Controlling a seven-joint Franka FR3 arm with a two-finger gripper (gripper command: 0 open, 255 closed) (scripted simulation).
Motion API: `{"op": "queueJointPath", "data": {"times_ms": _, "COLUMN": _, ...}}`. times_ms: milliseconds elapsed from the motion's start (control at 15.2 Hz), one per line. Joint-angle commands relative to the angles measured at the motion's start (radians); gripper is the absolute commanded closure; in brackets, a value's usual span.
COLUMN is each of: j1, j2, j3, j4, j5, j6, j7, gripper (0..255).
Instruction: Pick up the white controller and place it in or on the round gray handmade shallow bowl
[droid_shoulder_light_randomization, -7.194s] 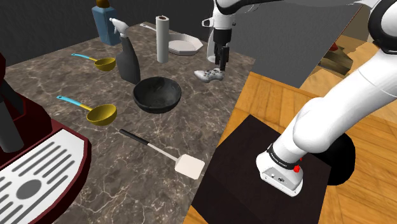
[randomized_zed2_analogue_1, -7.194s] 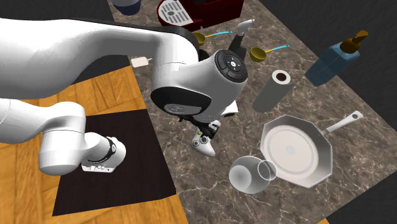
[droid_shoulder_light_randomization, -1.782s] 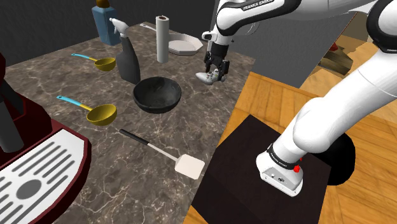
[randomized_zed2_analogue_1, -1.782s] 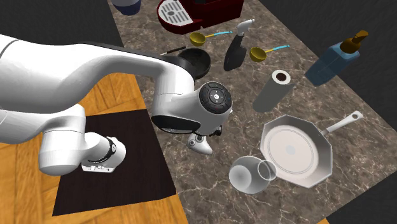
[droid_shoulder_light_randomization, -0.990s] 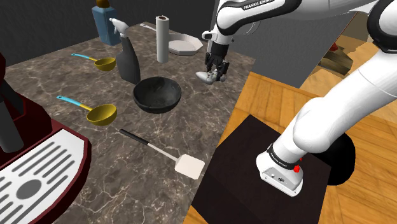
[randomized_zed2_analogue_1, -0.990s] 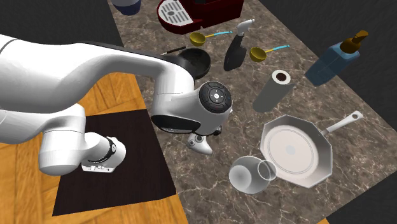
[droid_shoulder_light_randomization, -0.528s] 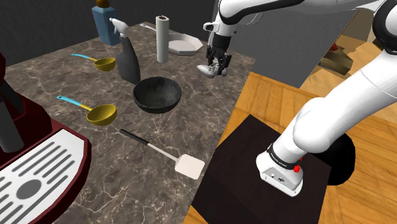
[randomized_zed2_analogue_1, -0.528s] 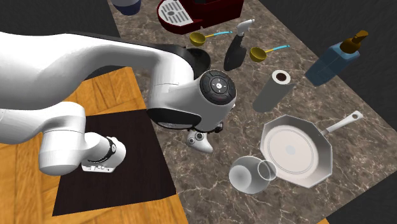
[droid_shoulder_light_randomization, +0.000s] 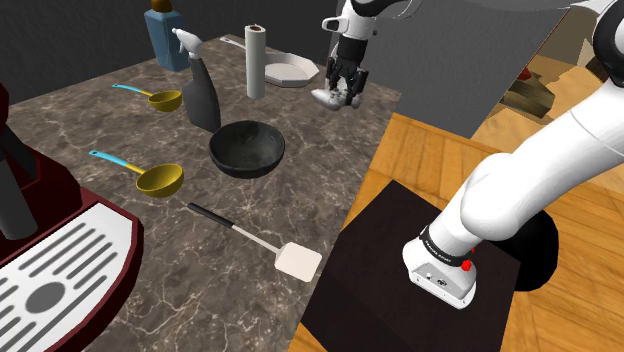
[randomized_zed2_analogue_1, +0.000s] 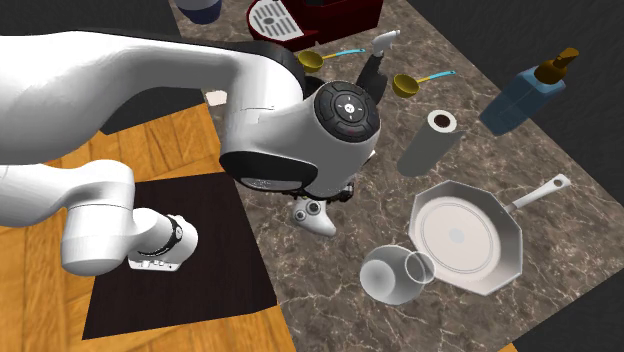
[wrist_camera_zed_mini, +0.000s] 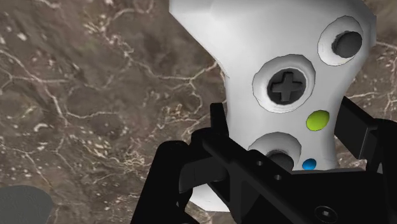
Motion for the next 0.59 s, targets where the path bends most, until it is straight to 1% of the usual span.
{"op": "queueJointPath", "data": {"times_ms": 0, "j1": -0.001, "j2": -0.006, "j3": -0.001, "j4": 0.021, "j5": -0.002, "j6": -0.027, "j7": 0.001, "gripper": 255}}
{"op": "queueJointPath", "data": {"times_ms": 528, "j1": 0.000, "j2": -0.013, "j3": 0.000, "j4": 0.121, "j5": -0.004, "j6": -0.134, "j7": 0.012, "gripper": 255}}
